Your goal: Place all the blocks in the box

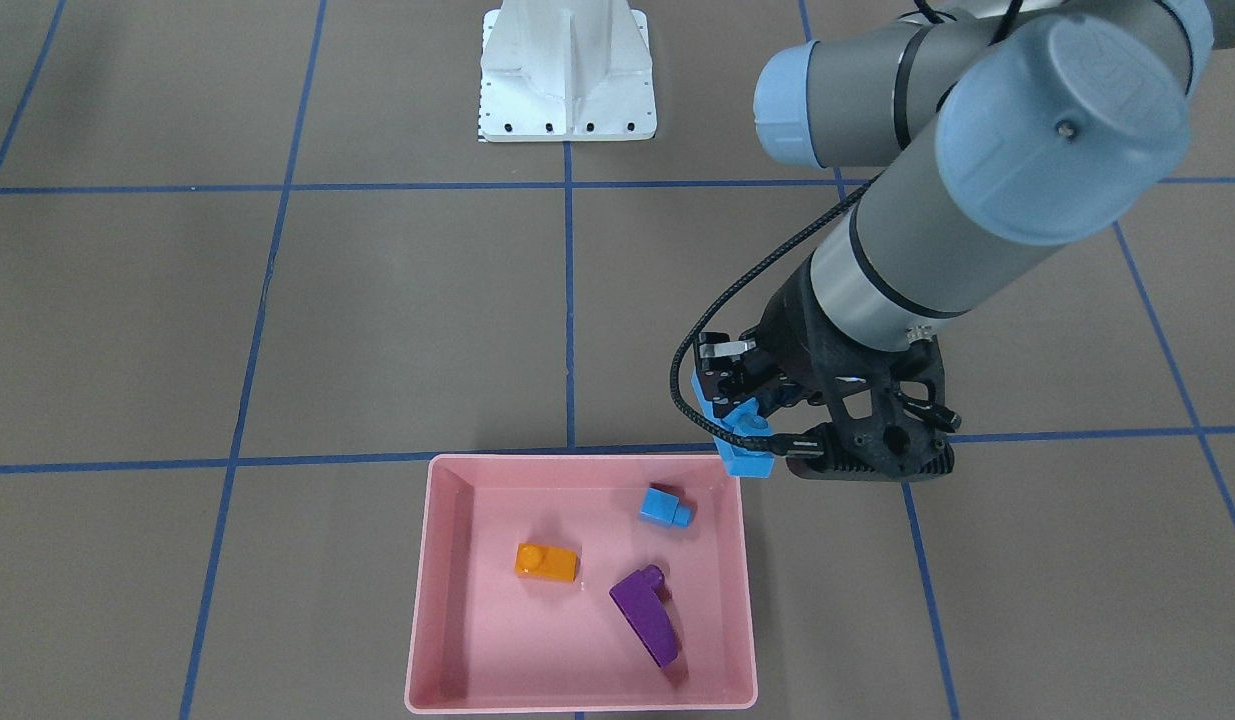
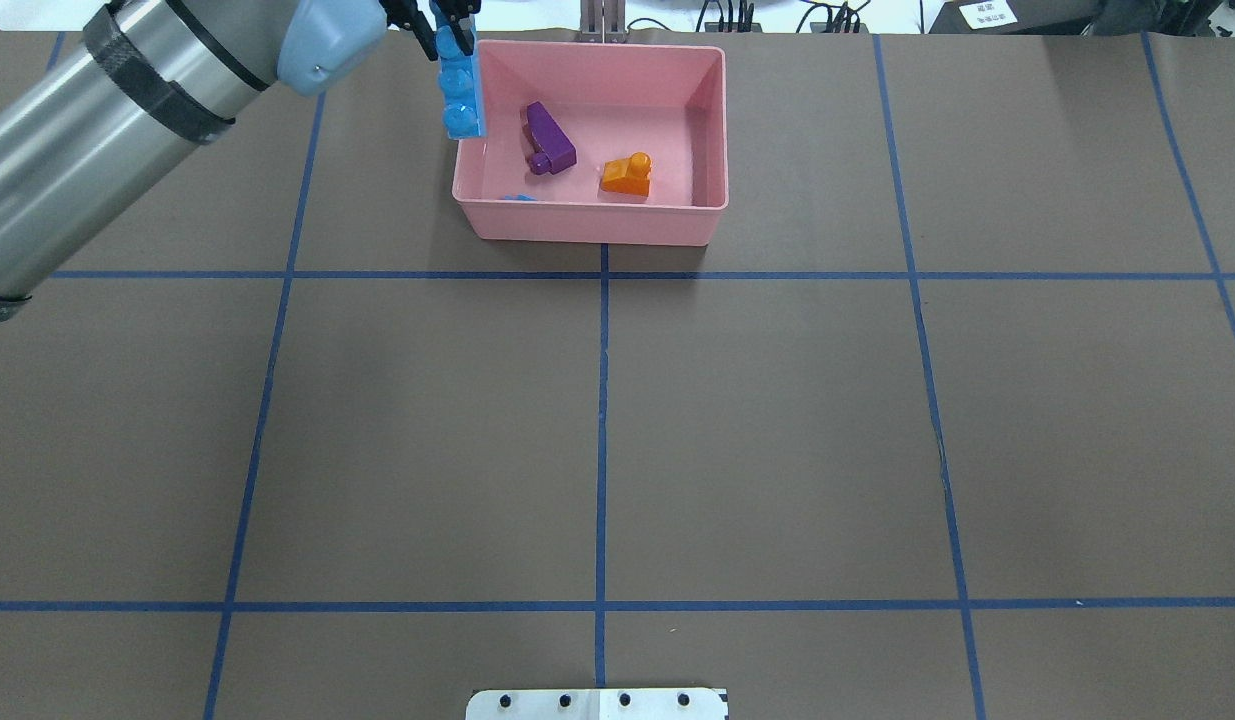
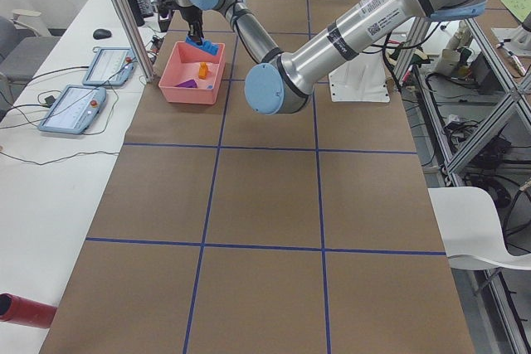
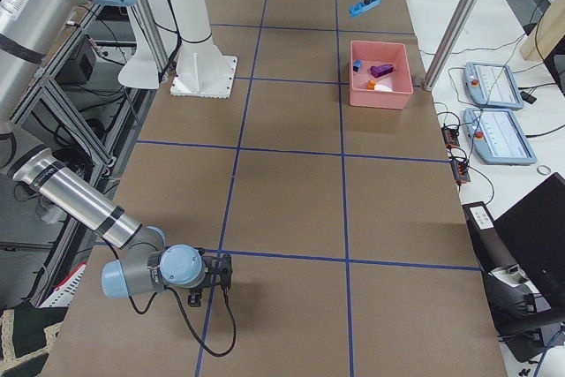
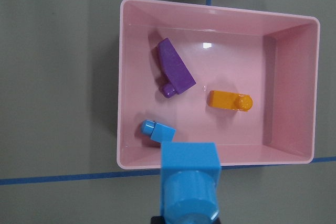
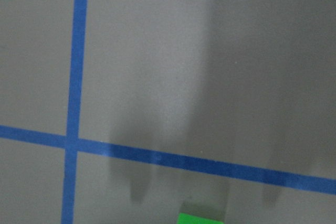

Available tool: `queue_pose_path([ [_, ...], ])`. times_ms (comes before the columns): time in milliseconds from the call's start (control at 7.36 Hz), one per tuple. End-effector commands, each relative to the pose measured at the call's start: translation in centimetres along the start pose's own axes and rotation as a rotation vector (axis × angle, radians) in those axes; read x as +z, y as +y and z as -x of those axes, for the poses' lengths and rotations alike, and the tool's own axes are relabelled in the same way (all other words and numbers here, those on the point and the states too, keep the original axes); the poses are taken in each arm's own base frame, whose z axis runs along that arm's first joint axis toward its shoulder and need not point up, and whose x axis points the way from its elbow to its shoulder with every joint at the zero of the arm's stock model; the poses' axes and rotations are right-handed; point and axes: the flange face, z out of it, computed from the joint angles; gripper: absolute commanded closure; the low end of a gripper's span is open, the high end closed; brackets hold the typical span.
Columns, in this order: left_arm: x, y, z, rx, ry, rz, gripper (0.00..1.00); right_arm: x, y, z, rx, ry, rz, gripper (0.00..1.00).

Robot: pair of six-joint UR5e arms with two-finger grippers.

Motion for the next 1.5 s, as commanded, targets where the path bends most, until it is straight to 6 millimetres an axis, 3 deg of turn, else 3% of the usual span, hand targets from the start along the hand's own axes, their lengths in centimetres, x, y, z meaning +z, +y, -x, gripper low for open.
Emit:
queue_pose_path([
  [0, 0.0, 0.0, 0.1, 0.000, -0.002, 0.000, 1.00, 0.0, 0.0, 0.0, -0.002, -0.002, -0.001, 0.12],
  [272, -0.1, 0.0, 0.1, 0.002, -0.002, -0.004, 1.00, 0.0, 0.0, 0.1, -0.005, -0.003, -0.001, 0.48],
  [544, 0.1, 0.0, 0.4, 0.002, -0.004, -0.001, 1.00, -0.1, -0.1, 0.3, -0.013, -0.004, -0.003, 0.94],
  [680, 0.0, 0.0, 0.3, 0.001, -0.003, -0.003, 1.00, -0.2, -0.2, 0.6, -0.017, -0.017, -0.004, 1.00],
  [1087, 0.0, 0.1, 0.0, -0.001, -0.001, -0.002, 1.00, -1.7, -0.2, 3.0, -0.037, -0.087, -0.016, 1.00],
  [1359, 0.8, 0.2, -0.1, -0.006, -0.007, 0.009, 1.00, -3.6, -2.1, 6.1, 0.006, -0.157, -0.045, 1.00],
])
